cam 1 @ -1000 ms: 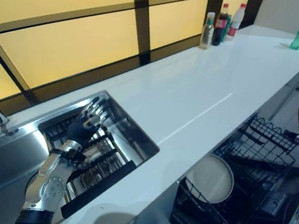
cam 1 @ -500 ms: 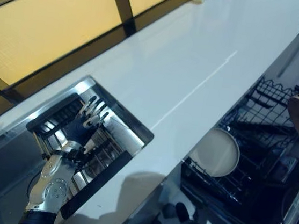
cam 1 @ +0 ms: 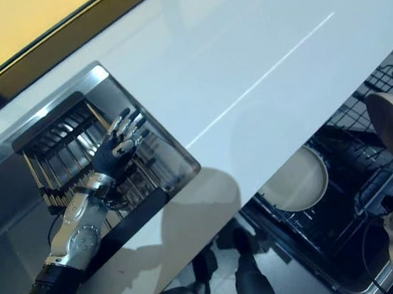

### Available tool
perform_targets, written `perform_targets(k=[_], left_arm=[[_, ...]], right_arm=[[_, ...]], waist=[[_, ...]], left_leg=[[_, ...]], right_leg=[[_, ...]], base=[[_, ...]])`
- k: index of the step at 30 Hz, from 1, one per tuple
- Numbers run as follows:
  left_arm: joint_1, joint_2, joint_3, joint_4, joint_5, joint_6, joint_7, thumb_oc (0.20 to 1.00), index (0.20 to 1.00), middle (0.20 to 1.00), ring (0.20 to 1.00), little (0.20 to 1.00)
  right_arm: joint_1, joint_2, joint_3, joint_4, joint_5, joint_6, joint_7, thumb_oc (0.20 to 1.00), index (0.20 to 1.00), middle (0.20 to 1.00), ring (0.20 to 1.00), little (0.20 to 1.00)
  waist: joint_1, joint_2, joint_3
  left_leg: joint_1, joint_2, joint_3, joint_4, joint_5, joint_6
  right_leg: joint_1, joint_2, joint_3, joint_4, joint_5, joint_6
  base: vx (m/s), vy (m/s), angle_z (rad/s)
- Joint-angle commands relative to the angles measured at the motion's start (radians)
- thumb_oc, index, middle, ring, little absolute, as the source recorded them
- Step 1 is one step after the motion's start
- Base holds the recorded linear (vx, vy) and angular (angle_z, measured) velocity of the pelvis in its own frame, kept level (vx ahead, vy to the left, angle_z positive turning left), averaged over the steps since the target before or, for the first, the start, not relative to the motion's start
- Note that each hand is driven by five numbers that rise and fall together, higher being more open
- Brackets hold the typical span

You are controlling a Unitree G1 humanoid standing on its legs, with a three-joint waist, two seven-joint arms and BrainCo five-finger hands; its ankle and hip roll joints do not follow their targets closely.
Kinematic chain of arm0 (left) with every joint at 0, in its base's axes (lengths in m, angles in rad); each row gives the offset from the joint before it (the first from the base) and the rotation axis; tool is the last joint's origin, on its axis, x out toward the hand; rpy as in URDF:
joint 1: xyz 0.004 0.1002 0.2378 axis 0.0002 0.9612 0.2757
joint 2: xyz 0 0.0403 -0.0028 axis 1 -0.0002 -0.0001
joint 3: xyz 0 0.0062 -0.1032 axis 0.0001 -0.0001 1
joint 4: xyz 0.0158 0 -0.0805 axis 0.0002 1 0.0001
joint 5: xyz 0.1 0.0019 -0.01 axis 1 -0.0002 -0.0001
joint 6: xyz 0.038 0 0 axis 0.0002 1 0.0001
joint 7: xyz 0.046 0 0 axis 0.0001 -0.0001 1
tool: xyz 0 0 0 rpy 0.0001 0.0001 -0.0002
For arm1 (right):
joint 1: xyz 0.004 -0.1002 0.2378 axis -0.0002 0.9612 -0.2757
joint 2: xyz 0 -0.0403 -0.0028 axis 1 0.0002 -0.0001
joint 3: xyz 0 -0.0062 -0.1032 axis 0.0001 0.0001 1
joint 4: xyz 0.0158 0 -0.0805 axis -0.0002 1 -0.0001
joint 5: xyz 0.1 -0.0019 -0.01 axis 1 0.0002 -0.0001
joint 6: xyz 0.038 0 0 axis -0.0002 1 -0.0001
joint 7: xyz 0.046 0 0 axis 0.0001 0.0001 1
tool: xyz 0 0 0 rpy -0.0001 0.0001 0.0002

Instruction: Pick up plates and place into dishwasher.

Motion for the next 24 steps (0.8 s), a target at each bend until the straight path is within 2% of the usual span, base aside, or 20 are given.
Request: perform_targets(k=[1,10,21,24], left_arm=[[-0.012,0.051,0.003,0.019,-0.037,-0.061,0.019,1.0,1.0,1.0,1.0,1.0],[-0.048,0.08,-0.005,0.03,-0.043,-0.087,0.022,1.0,1.0,1.0,1.0,1.0],[-0.082,0.085,-0.034,0.015,-0.048,-0.092,0.051,1.0,1.0,1.0,1.0,1.0],[-0.079,0.081,-0.039,0.014,-0.048,-0.098,0.052,1.0,1.0,1.0,1.0,1.0]], right_arm=[[-0.078,-0.055,0.059,0.042,-0.103,0.003,0.006,0.2,0.2,0.2,0.2,0.2],[-0.159,-0.056,0.185,0.224,-0.1,0.074,0.018,0.2,0.2,0.2,0.2,0.2],[-0.249,-0.1,0.269,0.321,-0.129,0.102,0.061,0.2,0.2,0.2,0.2,0.2],[-0.266,-0.122,0.283,0.336,-0.231,0.137,0.055,0.2,0.2,0.2,0.2,0.2]], waist=[[0.032,-0.063,-0.02],[0.065,-0.061,0.03],[0.079,-0.024,0.067],[0.077,-0.01,0.076]], left_leg=[[-0.133,-0.052,-0.089,0.088,-0.045,0.013],[-0.182,-0.05,-0.098,0.082,-0.021,0.011],[-0.222,-0.065,-0.096,0.072,0.0,0.007],[-0.231,-0.067,-0.09,0.07,0.005,0.005]], right_leg=[[-0.005,-0.033,-0.061,-0.012,-0.069,0.059],[-0.039,-0.039,-0.111,-0.008,-0.062,0.047],[-0.085,-0.063,-0.147,0.001,-0.058,0.043],[-0.098,-0.066,-0.152,0.005,-0.057,0.043]], base=[[-0.06,-0.037,0.0],[-0.05,-0.034,0.04],[-0.01,0.011,0.06],[0.02,0.016,-0.03]])
